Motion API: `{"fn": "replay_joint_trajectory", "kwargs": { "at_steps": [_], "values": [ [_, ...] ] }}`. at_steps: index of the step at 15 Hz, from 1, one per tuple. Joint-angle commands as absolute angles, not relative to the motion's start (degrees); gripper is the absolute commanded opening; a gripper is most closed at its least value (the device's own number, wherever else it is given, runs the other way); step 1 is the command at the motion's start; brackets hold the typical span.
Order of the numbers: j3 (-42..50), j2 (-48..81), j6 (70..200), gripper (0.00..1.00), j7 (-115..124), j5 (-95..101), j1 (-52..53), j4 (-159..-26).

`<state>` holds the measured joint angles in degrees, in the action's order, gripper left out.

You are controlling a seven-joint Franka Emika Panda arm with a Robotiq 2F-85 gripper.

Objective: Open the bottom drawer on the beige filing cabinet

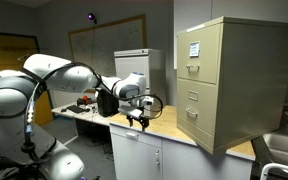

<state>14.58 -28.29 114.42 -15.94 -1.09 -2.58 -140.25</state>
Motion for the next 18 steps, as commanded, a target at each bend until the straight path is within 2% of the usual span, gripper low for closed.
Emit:
{"fn": "replay_joint_trajectory", "kwargs": {
  "at_steps": [1, 8, 18],
  "values": [
    [13.54, -28.12, 114.27, 1.0, -16.43, -1.67, -3.77, -140.14],
    [13.75, -21.67, 119.51, 1.0, -13.34, -7.64, -2.98, -134.92],
    [19.04, 0.22, 128.28, 1.0, -16.02, -41.25, -6.18, -113.86]
  ]
}}
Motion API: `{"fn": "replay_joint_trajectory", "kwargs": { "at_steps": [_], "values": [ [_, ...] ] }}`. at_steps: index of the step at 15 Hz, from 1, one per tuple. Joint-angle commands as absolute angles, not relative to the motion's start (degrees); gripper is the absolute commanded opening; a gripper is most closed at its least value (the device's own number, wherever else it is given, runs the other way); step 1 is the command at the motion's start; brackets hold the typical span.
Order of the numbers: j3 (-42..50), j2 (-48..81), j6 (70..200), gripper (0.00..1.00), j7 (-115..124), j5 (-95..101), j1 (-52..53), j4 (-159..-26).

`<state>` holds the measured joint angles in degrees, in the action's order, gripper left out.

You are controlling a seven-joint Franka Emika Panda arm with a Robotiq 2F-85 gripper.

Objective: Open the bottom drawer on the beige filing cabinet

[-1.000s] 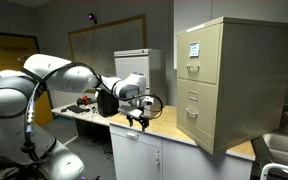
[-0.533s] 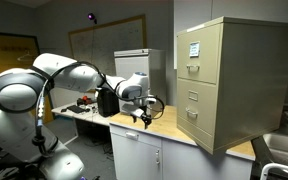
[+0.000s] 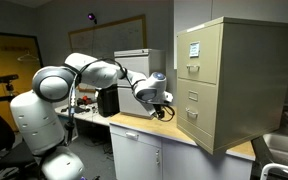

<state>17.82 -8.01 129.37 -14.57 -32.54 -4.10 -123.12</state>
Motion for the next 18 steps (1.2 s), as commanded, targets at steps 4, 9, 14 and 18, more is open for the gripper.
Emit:
{"fn": "replay_joint_trajectory", "kwargs": {
  "at_steps": [4, 9, 14, 18],
  "values": [
    [18.0, 10.06, 126.17, 1.0, -15.03, -53.38, -12.34, -102.04],
    [16.2, 19.88, 125.67, 1.0, -11.88, -59.26, -18.41, -90.22],
    [14.84, 27.19, 125.33, 1.0, -7.46, -59.73, -22.81, -83.17],
    [14.48, 30.01, 122.77, 1.0, -5.63, -59.87, -25.32, -81.67]
  ]
}}
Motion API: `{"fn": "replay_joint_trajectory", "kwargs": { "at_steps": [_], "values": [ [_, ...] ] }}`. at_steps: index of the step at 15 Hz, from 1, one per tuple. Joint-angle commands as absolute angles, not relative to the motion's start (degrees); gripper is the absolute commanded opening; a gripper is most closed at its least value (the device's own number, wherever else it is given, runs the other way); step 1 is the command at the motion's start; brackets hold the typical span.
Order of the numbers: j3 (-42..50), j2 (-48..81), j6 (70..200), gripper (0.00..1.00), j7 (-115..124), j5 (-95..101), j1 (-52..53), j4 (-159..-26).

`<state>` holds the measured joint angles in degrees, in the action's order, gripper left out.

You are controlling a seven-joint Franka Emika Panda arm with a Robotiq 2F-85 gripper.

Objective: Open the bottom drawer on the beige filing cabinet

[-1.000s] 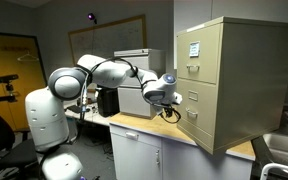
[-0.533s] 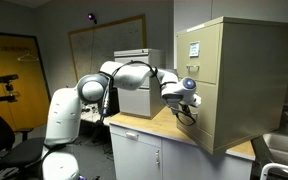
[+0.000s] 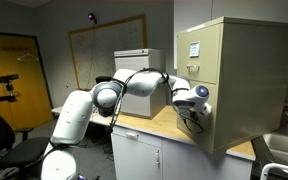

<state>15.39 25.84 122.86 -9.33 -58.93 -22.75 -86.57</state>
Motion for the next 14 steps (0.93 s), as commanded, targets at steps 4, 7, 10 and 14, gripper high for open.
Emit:
{"fn": "replay_joint_trajectory", "kwargs": {
  "at_steps": [4, 7, 10, 14],
  "values": [
    [14.78, 31.54, 121.32, 0.75, -4.47, -60.89, -26.85, -81.4],
    [15.32, 31.89, 121.57, 0.59, -3.41, -59.2, -26.15, -80.69],
    [15.7, 31.07, 123.27, 0.36, -1.92, -53.79, -23.48, -80.38],
    [15.12, 27.89, 126.15, 0.17, 0.1, -40.56, -18.95, -80.78]
  ]
}}
